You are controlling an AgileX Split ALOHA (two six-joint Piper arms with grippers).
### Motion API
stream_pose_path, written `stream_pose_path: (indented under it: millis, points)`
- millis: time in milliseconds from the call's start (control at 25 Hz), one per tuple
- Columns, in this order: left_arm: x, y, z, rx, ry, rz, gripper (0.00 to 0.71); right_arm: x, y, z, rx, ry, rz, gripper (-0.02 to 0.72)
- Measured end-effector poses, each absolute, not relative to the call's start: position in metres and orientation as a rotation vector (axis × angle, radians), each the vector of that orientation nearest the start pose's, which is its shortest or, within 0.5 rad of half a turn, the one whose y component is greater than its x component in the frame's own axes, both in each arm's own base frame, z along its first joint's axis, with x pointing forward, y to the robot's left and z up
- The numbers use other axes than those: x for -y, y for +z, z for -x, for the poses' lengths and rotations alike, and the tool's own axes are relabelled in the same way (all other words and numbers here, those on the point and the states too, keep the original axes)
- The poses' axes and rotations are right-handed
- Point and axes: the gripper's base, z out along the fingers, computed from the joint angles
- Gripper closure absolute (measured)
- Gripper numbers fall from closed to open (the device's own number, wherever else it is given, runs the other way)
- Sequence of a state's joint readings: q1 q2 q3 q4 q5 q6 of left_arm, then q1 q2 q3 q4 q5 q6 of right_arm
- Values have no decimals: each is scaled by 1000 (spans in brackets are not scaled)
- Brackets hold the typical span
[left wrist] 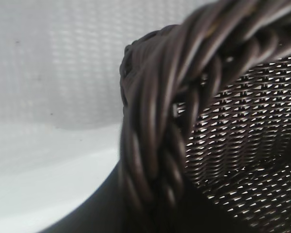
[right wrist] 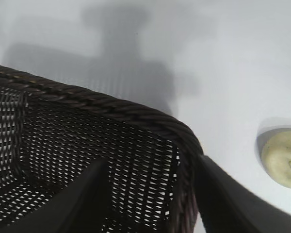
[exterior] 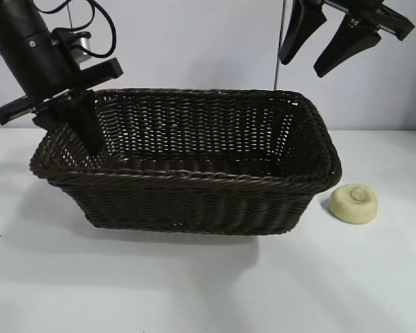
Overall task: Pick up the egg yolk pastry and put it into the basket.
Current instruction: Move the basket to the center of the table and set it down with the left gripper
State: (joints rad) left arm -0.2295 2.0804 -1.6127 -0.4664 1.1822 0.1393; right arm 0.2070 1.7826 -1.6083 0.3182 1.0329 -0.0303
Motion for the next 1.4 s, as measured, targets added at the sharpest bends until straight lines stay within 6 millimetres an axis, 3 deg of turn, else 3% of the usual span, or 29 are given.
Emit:
stream_pose_path:
  millis: [520, 880, 960, 1200, 1400]
  points:
    - [136, 152, -407, -3106, -676, -264, 611, -104, 313, -375, -2679, 479, 171, 311]
    - [137, 149, -409, -3095, -688, -244, 607, -104, 313, -375, -2682, 479, 172, 311]
    - [137, 149, -409, -3094, -698, -239, 564, -104, 313, -375, -2682, 479, 172, 311]
    - [140, 151, -410, -3083, -738, -220, 256, -104, 313, -375, -2682, 479, 172, 311]
    - [137, 165, -408, -3059, -686, -260, 209, -104, 313, -375, -2682, 479, 172, 311]
